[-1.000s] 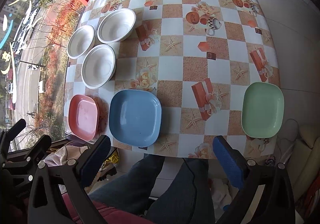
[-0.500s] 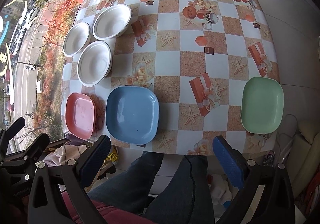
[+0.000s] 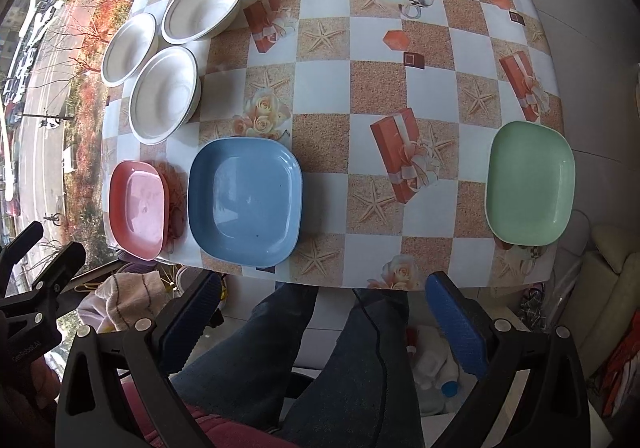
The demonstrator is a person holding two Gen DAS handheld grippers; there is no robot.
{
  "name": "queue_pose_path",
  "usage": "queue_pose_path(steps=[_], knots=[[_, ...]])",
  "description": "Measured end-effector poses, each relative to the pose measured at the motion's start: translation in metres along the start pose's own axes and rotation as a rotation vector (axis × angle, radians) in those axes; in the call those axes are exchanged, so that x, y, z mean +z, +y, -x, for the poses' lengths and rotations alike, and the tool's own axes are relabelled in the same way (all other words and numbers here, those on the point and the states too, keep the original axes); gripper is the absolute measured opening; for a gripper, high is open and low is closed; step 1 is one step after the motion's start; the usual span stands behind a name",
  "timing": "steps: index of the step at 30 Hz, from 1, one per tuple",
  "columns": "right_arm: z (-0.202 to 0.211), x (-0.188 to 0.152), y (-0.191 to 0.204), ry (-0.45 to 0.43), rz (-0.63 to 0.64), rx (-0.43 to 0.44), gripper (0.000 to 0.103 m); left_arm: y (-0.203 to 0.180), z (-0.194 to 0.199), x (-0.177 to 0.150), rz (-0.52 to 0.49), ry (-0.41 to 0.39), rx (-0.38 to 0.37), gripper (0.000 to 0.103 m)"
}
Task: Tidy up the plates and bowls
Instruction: 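Move both grippers toward the blue square plate, then close both grippers on the rim of the blue plate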
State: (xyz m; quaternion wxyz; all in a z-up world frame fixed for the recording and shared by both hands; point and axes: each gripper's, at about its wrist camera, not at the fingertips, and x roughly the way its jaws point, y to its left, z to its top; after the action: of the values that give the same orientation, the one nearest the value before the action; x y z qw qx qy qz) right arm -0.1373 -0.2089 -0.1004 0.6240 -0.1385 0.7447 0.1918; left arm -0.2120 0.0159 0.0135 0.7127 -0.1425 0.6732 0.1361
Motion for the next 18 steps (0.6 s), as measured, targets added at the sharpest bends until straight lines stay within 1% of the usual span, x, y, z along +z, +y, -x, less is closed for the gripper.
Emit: queue_pose_path(steps=[1, 4, 10, 12, 15, 17, 18], knots=[[-0.004, 0.000, 0.000, 0.000, 0.001, -0.002, 0.103, 0.002, -0.007, -0.001, 0.000, 0.015, -0.007, 0.103], [-0.017, 0.003, -0.001, -0.019, -0.010, -0.005, 0.103, 0.003, -0.026, -0.002, -0.003, 0.056, 0.011, 0.103], [-0.050, 0.014, 0.004, -0.021, -0.011, -0.034, 0.103, -0.009, -0.057, 0.004, -0.005, 0.067, 0.015, 0.103], [-0.062, 0.018, 0.006, -0.018, -0.011, -0.062, 0.103, -0.014, -0.069, 0.006, -0.013, 0.080, 0.020, 0.103], [-0.086, 0.026, 0.009, -0.003, -0.010, -0.109, 0.103, -0.020, -0.086, 0.006, -0.030, 0.114, 0.053, 0.103], [-0.104, 0.031, 0.011, 0.022, -0.002, -0.150, 0.103, -0.022, -0.090, 0.003, -0.041, 0.118, 0.068, 0.103], [-0.113, 0.032, 0.012, 0.038, -0.002, -0.151, 0.103, -0.023, -0.091, 0.002, -0.043, 0.119, 0.069, 0.103]])
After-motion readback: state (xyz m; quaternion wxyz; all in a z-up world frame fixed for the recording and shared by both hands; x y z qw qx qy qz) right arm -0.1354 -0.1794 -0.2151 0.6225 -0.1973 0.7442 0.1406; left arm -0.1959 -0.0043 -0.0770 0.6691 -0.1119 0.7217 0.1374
